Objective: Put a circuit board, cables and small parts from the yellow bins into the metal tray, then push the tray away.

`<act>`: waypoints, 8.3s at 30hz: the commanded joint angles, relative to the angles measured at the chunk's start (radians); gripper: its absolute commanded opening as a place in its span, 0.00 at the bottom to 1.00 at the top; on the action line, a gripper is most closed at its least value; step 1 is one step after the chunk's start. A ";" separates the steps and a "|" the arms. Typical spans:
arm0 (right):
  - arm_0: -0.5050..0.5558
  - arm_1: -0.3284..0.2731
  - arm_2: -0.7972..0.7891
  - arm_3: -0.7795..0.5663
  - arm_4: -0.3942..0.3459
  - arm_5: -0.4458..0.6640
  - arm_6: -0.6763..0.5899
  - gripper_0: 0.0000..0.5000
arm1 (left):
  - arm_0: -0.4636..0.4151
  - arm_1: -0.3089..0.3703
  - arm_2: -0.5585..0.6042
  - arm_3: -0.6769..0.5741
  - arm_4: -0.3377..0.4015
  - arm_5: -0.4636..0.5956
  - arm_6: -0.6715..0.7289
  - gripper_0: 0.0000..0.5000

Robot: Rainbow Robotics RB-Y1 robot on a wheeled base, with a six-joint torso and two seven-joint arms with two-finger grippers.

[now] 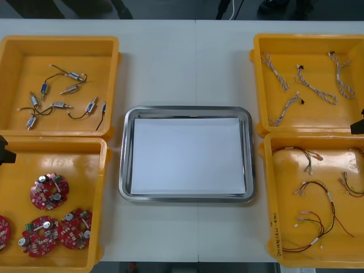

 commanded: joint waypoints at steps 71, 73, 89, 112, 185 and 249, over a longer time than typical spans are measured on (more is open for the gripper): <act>-0.029 -0.031 0.014 -0.010 -0.008 0.005 -0.031 1.00 | 0.017 0.040 -0.006 -0.005 0.007 0.007 0.035 1.00; -0.029 -0.031 0.014 -0.010 -0.008 0.005 -0.031 1.00 | 0.017 0.040 -0.006 -0.005 0.007 0.007 0.035 1.00; -0.029 -0.031 0.014 -0.010 -0.008 0.005 -0.031 1.00 | 0.017 0.040 -0.006 -0.005 0.007 0.007 0.035 1.00; -0.029 -0.031 0.014 -0.010 -0.008 0.005 -0.031 1.00 | 0.059 -0.012 -0.025 0.015 0.005 0.007 0.034 1.00; 0.364 -0.017 0.224 0.048 0.093 -0.451 0.099 1.00 | 0.105 0.266 -0.468 0.150 0.010 -0.597 -0.420 1.00; 0.519 0.009 0.313 0.157 0.153 -0.756 0.145 1.00 | 0.003 0.280 -0.586 0.281 0.007 -0.703 -0.621 0.58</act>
